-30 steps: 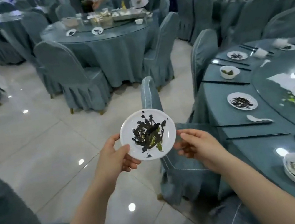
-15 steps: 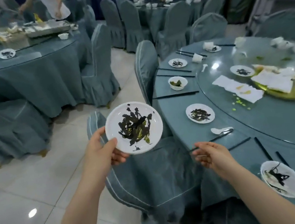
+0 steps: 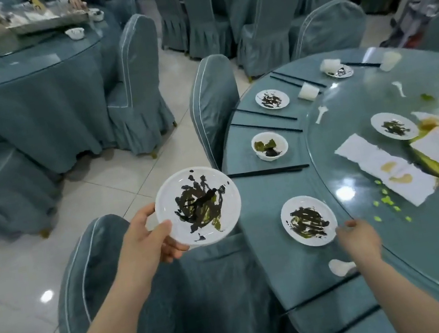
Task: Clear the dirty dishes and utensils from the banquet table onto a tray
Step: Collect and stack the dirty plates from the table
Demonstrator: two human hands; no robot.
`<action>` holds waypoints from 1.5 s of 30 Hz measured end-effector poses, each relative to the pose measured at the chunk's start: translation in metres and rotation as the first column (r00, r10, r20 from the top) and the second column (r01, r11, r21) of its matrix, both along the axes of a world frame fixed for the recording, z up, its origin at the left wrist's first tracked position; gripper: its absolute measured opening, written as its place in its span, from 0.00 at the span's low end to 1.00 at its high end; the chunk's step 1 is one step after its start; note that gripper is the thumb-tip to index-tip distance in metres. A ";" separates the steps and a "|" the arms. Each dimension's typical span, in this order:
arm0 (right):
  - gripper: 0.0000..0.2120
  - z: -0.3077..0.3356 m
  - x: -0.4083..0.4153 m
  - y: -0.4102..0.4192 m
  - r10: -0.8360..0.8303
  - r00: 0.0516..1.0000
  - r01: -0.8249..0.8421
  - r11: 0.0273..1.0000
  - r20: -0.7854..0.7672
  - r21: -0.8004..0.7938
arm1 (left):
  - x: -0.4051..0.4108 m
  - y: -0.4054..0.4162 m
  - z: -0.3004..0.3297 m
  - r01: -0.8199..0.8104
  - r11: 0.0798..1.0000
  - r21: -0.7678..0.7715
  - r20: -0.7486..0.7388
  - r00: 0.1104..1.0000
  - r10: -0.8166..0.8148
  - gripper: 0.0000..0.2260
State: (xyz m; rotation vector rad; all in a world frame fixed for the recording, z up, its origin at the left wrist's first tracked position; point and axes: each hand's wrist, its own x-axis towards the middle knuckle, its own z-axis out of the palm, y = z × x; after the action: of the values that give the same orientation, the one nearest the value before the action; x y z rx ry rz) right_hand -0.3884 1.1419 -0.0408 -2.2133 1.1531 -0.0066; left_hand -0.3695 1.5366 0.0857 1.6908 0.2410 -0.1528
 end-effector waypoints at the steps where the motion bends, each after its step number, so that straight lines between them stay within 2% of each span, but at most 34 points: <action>1: 0.19 -0.002 0.007 -0.004 0.027 0.999 -0.028 0.999 -0.038 -0.016 | 0.004 -0.002 -0.001 0.002 1.000 0.000 -0.007 1.000 -0.002 0.15; 6: 0.19 -0.015 0.036 -0.007 0.090 0.977 -0.089 0.996 -0.195 0.015 | 0.021 -0.003 -0.007 0.020 1.000 0.009 -0.048 0.999 -0.020 0.15; 11: 0.11 -0.014 0.043 0.004 0.103 0.964 -0.089 0.994 -0.246 0.066 | 0.023 0.009 -0.008 0.036 0.999 0.006 -0.047 0.998 -0.036 0.15; 15: 0.09 0.010 0.033 0.032 0.059 0.996 -0.043 0.977 -0.069 0.207 | 0.019 0.029 -0.003 0.044 0.999 -0.015 -0.020 0.999 -0.045 0.15; 19: 0.07 0.047 0.020 0.081 0.053 0.995 -0.076 0.957 0.087 0.279 | 0.014 0.064 0.004 0.046 0.998 -0.044 0.007 0.999 -0.046 0.16; 23: 0.06 0.090 0.006 0.156 0.090 0.975 -0.159 0.924 0.204 0.347 | 0.003 0.119 0.009 0.038 0.997 -0.068 0.032 0.999 -0.035 0.16; 31: 0.07 0.172 -0.007 0.332 0.212 0.880 -0.375 0.860 0.425 0.348 | -0.026 0.237 0.017 0.051 0.996 -0.070 0.026 0.998 -0.049 0.15; 37: 0.09 0.190 -0.006 0.443 0.359 0.825 -0.529 0.761 0.435 0.375 | -0.038 0.302 0.024 0.075 0.994 -0.080 0.013 0.997 -0.075 0.15; 42: 0.06 0.183 0.013 0.506 0.544 0.738 -0.659 0.708 0.399 0.254 | -0.037 0.341 0.026 0.058 0.993 -0.106 0.012 0.998 -0.057 0.15; 45: 0.06 0.172 0.029 0.538 0.660 0.674 -0.736 0.640 0.331 0.221 | -0.028 0.364 0.028 0.061 0.993 -0.101 0.003 0.998 -0.061 0.14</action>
State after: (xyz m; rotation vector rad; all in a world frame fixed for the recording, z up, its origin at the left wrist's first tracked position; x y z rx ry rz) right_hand -0.3590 1.6801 0.1315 -2.1280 0.0797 0.2518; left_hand -0.3975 1.9002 0.1141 1.5986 0.1783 -0.2072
